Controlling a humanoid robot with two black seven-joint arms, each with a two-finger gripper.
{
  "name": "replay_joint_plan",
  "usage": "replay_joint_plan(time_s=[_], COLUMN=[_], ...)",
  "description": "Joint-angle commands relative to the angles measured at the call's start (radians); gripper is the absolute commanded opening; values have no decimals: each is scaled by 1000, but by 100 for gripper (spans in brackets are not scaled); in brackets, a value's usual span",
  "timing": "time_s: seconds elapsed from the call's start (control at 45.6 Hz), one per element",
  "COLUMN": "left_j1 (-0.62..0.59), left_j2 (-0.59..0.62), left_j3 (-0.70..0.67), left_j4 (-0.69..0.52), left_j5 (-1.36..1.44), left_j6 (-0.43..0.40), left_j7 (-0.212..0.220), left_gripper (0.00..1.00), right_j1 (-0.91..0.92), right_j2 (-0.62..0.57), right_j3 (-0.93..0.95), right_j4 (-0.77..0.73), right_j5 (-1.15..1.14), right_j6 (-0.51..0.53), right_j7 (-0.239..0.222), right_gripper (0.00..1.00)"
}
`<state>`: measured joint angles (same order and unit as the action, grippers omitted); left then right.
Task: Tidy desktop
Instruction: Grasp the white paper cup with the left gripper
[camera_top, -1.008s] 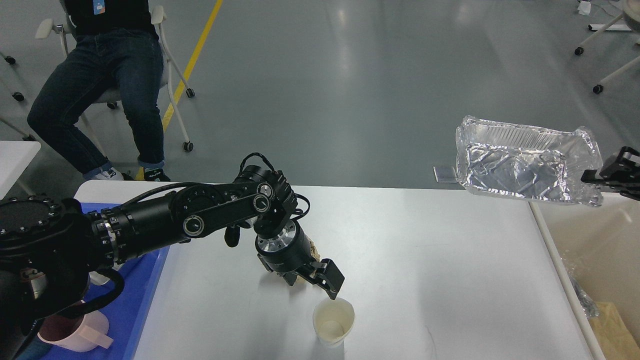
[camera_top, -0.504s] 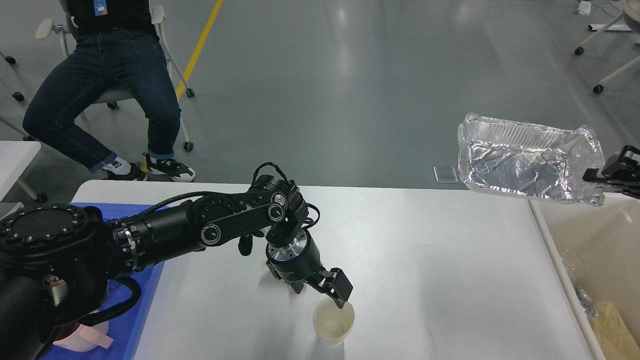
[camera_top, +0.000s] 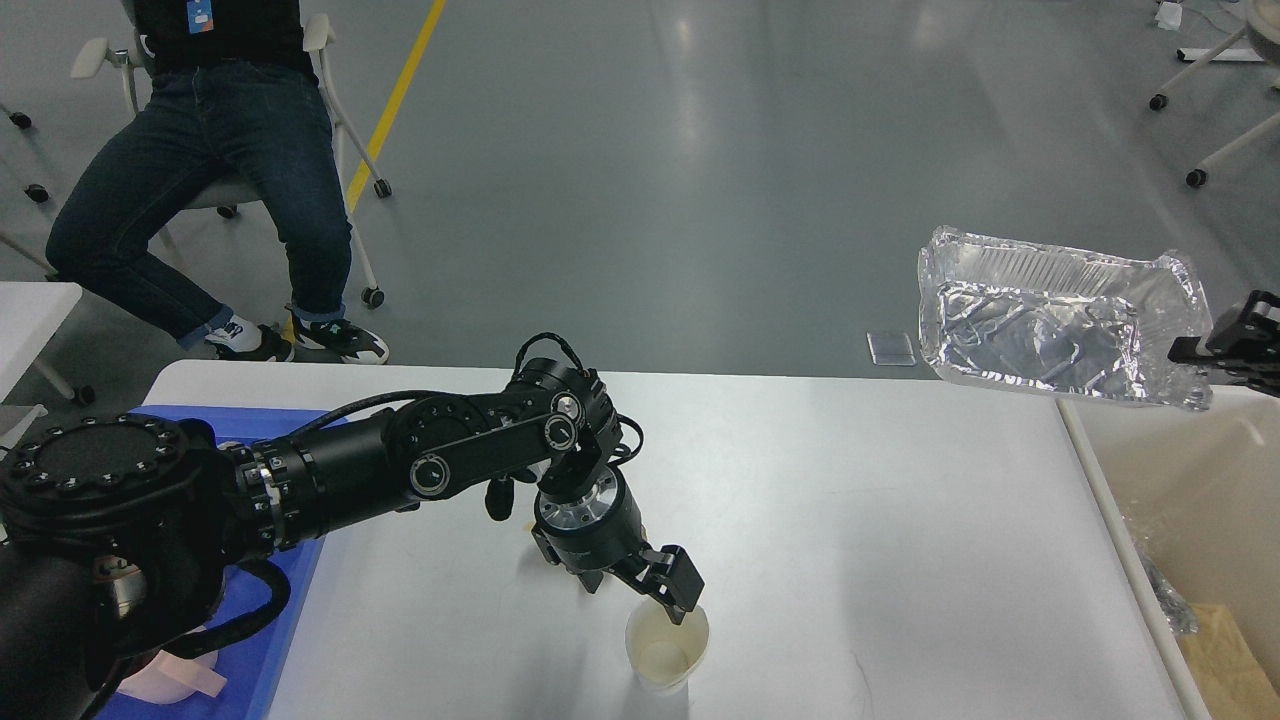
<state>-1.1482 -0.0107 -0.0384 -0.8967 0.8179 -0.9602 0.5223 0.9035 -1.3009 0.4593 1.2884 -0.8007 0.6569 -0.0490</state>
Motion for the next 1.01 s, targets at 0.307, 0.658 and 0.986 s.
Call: replay_joint_plan(time_s=[0.307, 0.658, 0.986], left_j1=[48, 76, 77], left_j2=[-17, -35, -41], left_j3=[2, -9, -14], left_j4=[2, 10, 10], left_j5=[10, 58, 82], left_j6=[0, 0, 0], left_j7=[36, 64, 82], left_gripper=[99, 55, 21], right_j1=[0, -2, -3], right_j2=[2, 0, -6], right_j3=[-1, -2, -2], right_j4=[-9, -20, -20], right_j5=[2, 2, 2], right_j6=[0, 0, 0], right_j7=[0, 0, 1], right_gripper=[0, 0, 0])
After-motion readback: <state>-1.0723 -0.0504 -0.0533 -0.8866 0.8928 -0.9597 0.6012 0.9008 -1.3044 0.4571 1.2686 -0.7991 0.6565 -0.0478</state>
